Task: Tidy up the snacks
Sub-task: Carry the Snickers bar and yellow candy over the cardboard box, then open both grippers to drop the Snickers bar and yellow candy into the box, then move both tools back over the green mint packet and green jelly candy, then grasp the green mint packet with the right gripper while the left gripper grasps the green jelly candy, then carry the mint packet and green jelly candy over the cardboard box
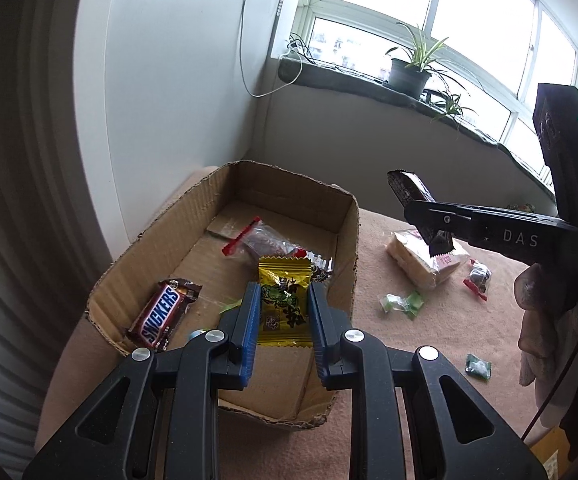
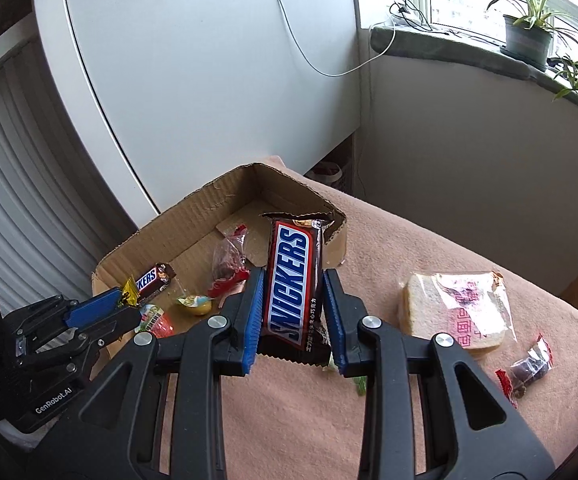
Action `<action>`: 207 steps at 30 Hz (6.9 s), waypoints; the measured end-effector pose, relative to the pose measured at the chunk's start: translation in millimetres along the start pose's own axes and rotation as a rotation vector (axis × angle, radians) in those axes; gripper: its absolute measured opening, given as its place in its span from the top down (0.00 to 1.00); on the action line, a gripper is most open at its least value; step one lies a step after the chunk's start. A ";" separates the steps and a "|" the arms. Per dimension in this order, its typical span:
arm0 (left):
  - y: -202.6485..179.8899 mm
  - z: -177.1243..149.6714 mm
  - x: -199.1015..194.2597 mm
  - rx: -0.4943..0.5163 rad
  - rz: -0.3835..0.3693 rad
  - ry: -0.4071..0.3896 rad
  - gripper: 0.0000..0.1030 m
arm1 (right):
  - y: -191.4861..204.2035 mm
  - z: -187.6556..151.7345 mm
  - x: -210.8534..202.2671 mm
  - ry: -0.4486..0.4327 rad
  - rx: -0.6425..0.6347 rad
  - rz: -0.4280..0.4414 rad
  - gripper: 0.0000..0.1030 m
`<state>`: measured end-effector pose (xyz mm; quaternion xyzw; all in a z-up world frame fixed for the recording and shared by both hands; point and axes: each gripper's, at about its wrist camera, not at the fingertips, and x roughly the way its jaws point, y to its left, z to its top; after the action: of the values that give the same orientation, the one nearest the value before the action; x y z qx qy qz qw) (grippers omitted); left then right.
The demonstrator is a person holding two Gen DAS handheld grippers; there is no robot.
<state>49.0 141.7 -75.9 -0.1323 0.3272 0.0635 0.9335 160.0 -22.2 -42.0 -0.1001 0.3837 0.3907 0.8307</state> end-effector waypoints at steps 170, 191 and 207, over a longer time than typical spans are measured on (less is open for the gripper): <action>-119.9 -14.1 59.1 0.155 -0.127 0.086 0.86 | -88.9 -152.8 -94.7 0.039 0.023 -0.090 0.83; -68.7 0.3 3.6 0.082 -0.087 -0.025 0.86 | -41.2 -75.7 -88.2 -0.061 -0.056 -0.032 0.83; -10.0 4.4 -7.6 0.008 -0.010 -0.054 0.86 | 8.6 -5.3 -30.3 -0.057 -0.132 0.032 0.83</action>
<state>47.8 133.1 -65.7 -0.1284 0.3016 0.0608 0.9428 138.7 -36.2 -22.8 -0.1372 0.3350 0.4309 0.8266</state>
